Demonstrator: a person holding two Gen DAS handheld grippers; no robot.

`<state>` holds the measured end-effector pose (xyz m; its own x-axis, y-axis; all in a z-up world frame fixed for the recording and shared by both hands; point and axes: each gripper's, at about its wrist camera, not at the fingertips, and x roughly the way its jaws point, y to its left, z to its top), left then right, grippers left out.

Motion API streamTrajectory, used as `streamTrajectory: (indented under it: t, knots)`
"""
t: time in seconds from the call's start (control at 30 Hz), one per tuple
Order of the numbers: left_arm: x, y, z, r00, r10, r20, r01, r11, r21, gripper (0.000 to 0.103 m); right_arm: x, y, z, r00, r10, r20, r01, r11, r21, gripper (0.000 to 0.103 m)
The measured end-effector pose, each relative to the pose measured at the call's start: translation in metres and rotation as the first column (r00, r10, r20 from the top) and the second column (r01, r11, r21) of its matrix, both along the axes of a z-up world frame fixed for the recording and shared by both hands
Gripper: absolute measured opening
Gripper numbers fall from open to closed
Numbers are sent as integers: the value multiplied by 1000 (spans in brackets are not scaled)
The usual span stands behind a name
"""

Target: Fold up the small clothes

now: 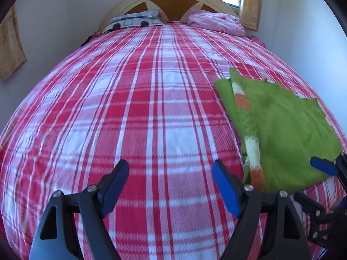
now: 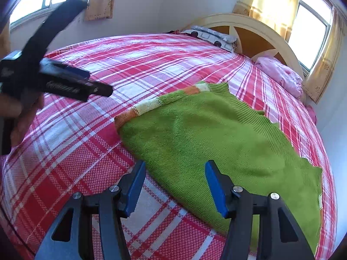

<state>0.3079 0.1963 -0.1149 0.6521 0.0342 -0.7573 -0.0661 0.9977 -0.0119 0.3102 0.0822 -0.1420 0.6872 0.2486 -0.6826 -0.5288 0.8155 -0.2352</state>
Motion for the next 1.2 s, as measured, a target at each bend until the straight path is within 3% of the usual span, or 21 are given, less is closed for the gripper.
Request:
streamTrajectory:
  t: [0.13, 0.4, 0.57, 0.77, 1.2]
  knots:
    - [24, -6, 2, 998, -58, -2, 58, 998, -13, 81, -3, -2, -2, 1000, -7, 16, 8, 1000, -10, 58]
    - [70, -10, -11, 993, -109, -38, 103, 985, -141, 81, -3, 11, -5, 999, 16, 47, -13, 998, -60, 58]
    - [94, -5, -13, 986, -162, -49, 142, 949, -281, 81, 0, 29, -4, 997, 48, 53, -44, 997, -65, 58]
    - [117, -18, -11, 969, -243, -41, 211, 902, -377, 82, 8, 51, -9, 996, 68, 50, -63, 994, -85, 58]
    - [162, -45, -24, 933, -358, -34, 301, 829, -471, 81, 18, 68, -18, 997, 63, 52, -55, 989, -139, 58]
